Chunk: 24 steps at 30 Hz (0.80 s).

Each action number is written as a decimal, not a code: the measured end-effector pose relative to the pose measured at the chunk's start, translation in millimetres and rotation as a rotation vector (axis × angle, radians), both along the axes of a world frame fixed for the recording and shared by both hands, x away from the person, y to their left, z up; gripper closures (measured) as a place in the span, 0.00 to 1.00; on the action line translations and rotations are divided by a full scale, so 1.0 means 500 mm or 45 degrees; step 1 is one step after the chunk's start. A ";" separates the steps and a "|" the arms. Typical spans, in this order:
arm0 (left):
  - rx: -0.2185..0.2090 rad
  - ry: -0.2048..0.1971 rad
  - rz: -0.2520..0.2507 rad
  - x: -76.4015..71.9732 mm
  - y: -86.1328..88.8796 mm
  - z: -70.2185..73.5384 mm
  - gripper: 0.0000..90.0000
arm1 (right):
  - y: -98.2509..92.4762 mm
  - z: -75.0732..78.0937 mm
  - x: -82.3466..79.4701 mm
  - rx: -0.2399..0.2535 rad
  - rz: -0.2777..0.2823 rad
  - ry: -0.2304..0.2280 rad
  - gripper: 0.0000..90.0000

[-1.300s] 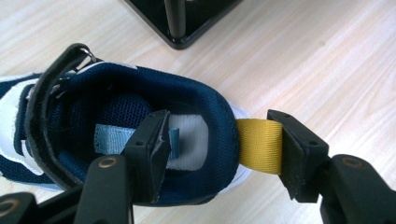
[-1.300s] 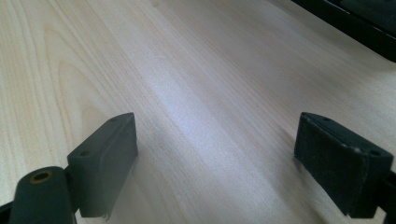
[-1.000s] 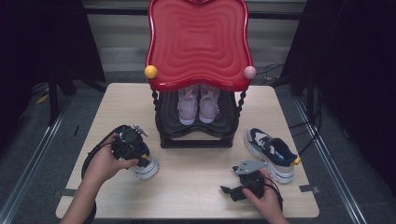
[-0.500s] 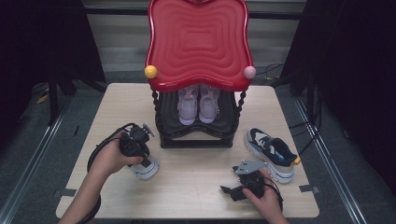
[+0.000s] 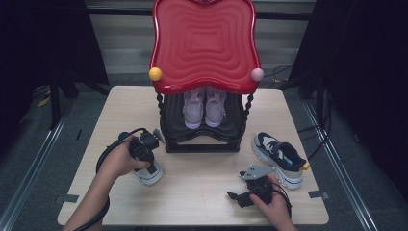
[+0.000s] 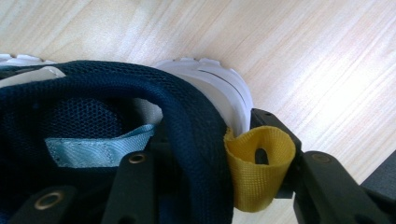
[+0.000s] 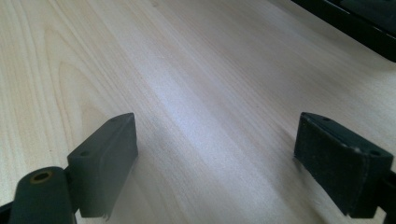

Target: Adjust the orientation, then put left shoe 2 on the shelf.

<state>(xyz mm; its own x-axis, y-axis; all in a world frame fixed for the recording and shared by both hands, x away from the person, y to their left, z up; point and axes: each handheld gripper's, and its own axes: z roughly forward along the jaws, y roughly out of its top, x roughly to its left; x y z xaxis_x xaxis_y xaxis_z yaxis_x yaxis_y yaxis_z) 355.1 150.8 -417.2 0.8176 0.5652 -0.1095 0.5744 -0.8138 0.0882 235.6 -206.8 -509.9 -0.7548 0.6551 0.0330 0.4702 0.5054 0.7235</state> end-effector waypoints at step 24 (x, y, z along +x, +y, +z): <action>0.035 0.068 -0.002 0.009 -0.004 -0.003 0.77 | 0.000 0.000 0.000 0.000 0.000 0.000 0.14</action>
